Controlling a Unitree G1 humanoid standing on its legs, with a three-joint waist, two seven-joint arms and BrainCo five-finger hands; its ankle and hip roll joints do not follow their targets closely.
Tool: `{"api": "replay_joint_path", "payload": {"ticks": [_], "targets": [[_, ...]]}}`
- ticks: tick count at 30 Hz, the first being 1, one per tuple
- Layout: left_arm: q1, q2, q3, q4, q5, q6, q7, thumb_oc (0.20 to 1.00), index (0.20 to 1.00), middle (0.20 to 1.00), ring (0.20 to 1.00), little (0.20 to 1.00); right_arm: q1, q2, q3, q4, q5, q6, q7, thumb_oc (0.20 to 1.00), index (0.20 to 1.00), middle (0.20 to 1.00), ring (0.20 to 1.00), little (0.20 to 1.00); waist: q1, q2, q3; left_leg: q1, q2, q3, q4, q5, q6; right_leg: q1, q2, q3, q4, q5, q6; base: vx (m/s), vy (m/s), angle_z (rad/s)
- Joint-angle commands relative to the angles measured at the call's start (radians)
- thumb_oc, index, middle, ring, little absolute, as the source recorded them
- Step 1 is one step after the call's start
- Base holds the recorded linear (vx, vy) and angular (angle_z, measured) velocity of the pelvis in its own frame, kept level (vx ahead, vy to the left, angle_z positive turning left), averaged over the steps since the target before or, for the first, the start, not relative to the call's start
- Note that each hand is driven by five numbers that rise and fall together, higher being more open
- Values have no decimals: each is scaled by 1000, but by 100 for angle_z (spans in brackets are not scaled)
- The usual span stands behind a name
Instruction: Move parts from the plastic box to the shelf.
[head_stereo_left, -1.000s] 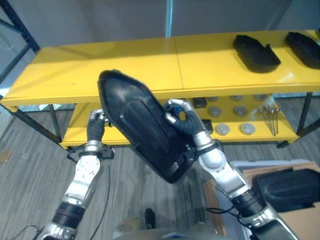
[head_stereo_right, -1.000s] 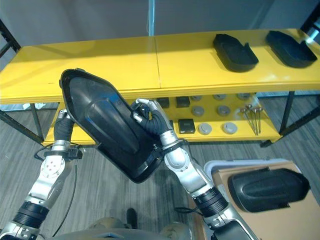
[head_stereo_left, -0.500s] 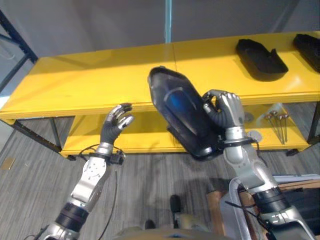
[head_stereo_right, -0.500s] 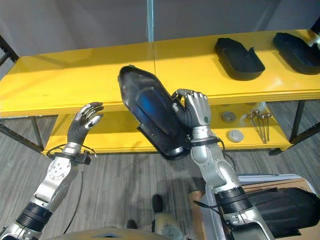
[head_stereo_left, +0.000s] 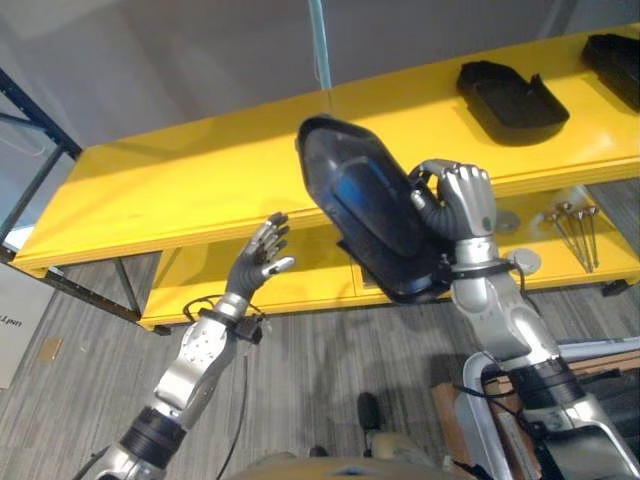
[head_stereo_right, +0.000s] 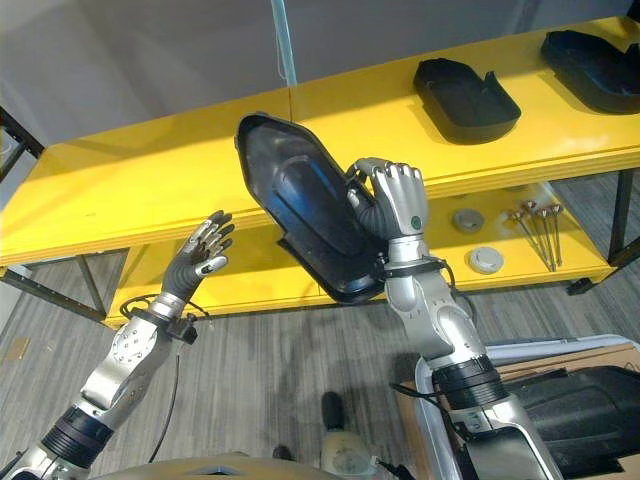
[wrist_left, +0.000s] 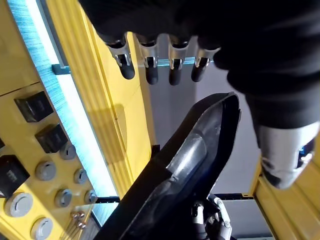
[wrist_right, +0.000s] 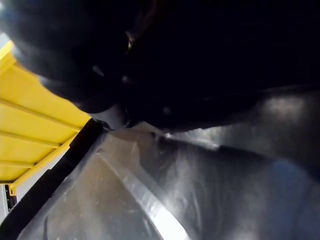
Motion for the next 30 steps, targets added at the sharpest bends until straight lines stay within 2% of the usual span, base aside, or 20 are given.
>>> {"api": "replay_joint_path", "payload": {"ticks": [1, 11, 15, 18, 19, 20, 21, 25, 28, 30], "targets": [[-41, -17, -21, 40, -40, -36, 51, 1000, 1000, 1000, 1000, 1000, -46, 20, -18, -139, 57, -53, -68, 200, 200, 200, 200, 200, 5, -32, -49, -20, 35, 11, 115, -59, -79, 137, -65, -6, 166, -329, 114, 50, -23, -10], [-144, -104, -60, 116, -77, -44, 152, 1000, 1000, 1000, 1000, 1000, 3, 86, 29, -262, 185, -102, -62, 200, 200, 200, 200, 200, -38, -24, -40, 10, 56, 29, 90, -31, -97, 132, -57, -6, 183, -343, 102, 28, -30, -13], [-243, -134, -111, 194, -135, -28, 142, 1000, 1000, 1000, 1000, 1000, -29, 113, 114, -295, 298, -151, 20, 200, 200, 200, 200, 200, -60, -17, -29, 9, 66, 33, 88, -15, -106, 119, -54, 4, 199, -348, 100, -11, -36, -12], [-299, -120, -130, 208, -155, -27, 115, 1000, 1000, 1000, 1000, 1000, -84, 125, 202, -283, 415, -182, 124, 200, 200, 200, 200, 200, -64, -12, -18, -8, 61, 26, 110, -9, -110, 99, -51, 24, 211, -349, 98, -32, -19, -13], [-301, -119, -128, 209, -156, -27, 114, 1000, 1000, 1000, 1000, 1000, -87, 125, 202, -281, 417, -182, 126, 200, 200, 200, 200, 200, -65, -12, -18, -10, 62, 26, 112, -10, -110, 97, -51, 24, 213, -349, 98, -33, -16, -43], [-318, -123, -132, 220, -171, -29, 110, 1000, 1000, 1000, 1000, 1000, -104, 125, 222, -276, 452, -185, 142, 200, 200, 200, 200, 200, -65, -13, -14, -22, 58, 19, 131, -8, -112, 93, -53, 33, 214, -347, 97, -40, -30, -75], [-373, -112, -150, 246, -168, -34, 93, 1000, 1000, 1000, 1000, 1000, -143, 127, 277, -247, 539, -195, 210, 200, 200, 200, 200, 200, -59, -20, 2, -65, 49, -14, 192, 3, -111, 90, -58, 57, 212, -343, 98, -40, -30, -59], [-415, -81, -162, 244, -178, -44, 50, 1000, 1000, 1000, 1000, 1000, -160, 125, 301, -217, 606, -196, 259, 200, 200, 200, 200, 200, -48, -37, 7, -119, 36, -57, 203, -10, -97, 87, -79, 86, 211, -337, 107, 32, 27, -29], [-411, -80, -158, 239, -210, -62, 41, 1000, 1000, 1000, 1000, 1000, -154, 126, 308, -187, 604, -195, 254, 200, 200, 200, 200, 200, -42, -52, 5, -151, 35, -59, 176, -32, -89, 85, -101, 101, 206, -337, 119, 59, 77, -49], [-400, -86, -151, 234, -206, -69, 60, 1000, 1000, 1000, 1000, 1000, -143, 121, 293, -170, 570, -186, 223, 200, 200, 200, 200, 200, -35, -61, 14, -186, 42, -68, 165, -18, -89, 87, -108, 105, 205, -339, 123, 46, 78, 16]]}}
